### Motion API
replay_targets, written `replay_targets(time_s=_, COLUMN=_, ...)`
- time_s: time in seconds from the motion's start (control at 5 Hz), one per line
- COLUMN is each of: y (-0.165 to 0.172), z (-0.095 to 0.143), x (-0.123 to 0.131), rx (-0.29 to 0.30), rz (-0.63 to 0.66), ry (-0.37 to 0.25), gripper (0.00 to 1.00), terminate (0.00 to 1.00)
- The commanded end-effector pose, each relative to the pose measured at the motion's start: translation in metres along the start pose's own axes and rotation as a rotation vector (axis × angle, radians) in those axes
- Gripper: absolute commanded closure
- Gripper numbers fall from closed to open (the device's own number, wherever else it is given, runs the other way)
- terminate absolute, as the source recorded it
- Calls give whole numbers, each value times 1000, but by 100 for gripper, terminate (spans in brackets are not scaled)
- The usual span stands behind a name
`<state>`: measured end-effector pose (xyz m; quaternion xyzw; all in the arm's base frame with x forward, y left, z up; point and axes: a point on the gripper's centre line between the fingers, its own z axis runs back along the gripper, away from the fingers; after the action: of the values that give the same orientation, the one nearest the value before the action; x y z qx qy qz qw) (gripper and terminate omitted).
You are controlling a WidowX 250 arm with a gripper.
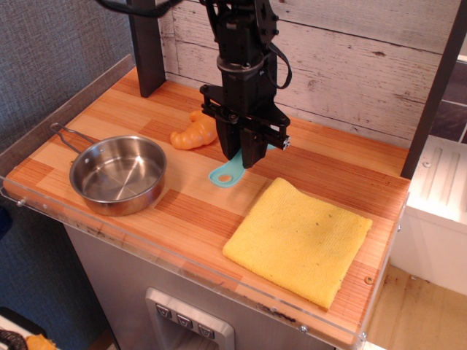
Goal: Place the blue brush to the right of the croissant
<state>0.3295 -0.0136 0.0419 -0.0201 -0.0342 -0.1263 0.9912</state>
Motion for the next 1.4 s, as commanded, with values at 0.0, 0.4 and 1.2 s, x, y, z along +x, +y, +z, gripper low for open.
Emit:
replay_targets(time_s=0.0, y=22, z=-6, x=28, rx=53, rz=45, ry=-22, gripper=100, terminate=0)
replay_targets(time_s=0.4, y=31, z=-10, x=41, rx=93, rz=64, ry=-5, gripper=100, terminate=0)
replay_targets(time_s=1.2, y=34, z=-17, x=42, rx=98, rz=73, ry=25, gripper=100, terminate=0)
